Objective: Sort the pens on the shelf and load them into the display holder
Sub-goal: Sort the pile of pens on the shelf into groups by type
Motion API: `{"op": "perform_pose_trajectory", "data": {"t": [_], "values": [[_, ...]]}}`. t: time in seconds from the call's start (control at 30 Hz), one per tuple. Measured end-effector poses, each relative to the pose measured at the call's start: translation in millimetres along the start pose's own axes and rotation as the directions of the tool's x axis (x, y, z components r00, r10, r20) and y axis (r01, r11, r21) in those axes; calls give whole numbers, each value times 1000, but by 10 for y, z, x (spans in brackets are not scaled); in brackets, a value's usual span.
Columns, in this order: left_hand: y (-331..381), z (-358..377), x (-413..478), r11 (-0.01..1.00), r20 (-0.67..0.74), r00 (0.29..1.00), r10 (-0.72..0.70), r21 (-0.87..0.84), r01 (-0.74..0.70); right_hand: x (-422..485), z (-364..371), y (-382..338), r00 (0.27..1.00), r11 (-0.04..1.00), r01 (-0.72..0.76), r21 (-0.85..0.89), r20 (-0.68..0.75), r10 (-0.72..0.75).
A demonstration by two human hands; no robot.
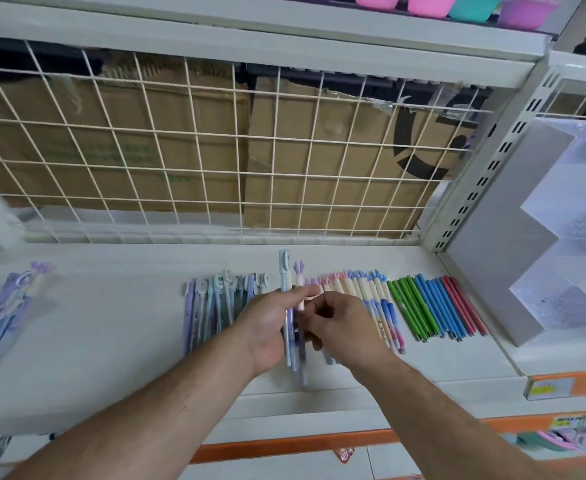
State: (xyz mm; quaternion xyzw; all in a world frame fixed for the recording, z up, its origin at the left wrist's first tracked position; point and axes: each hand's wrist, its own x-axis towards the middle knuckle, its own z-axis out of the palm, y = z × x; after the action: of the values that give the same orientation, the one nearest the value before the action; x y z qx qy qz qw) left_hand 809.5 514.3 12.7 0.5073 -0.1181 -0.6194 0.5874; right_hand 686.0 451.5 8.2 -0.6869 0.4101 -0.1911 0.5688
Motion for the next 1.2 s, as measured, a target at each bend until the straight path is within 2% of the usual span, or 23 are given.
{"op": "perform_pose_trajectory", "data": {"t": [0.1,0.27,0.37,0.67,0.9,1.0,1.1,1.2], "values": [[-7,-93,-10,1000,-67,997,22,19,-21,-4,80,-5,998,999,-41,-2,-49,41],[-4,-176,-12,1000,-175,984,-3,-10,1,106,41,89,960,935,-104,-339,-282,5],[-2,-206,-46,999,-193,980,-40,1,41,157,-27,155,956,884,-135,-447,-293,-2],[-42,-184,-51,995,-155,983,-94,-48,87,291,-60,168,964,798,-146,-585,-265,-17],[-81,-117,-4,997,-203,976,-78,-11,78,294,-86,209,975,813,-139,-566,-223,11],[-114,-102,18,997,-226,974,-24,70,41,256,-93,213,972,830,-72,-553,-225,-66],[-132,-79,23,996,-188,982,26,86,-10,192,-49,166,975,906,68,-418,-163,-149],[-146,-46,20,996,-137,989,63,68,-54,91,-10,85,996,985,92,-145,11,-92]]}}
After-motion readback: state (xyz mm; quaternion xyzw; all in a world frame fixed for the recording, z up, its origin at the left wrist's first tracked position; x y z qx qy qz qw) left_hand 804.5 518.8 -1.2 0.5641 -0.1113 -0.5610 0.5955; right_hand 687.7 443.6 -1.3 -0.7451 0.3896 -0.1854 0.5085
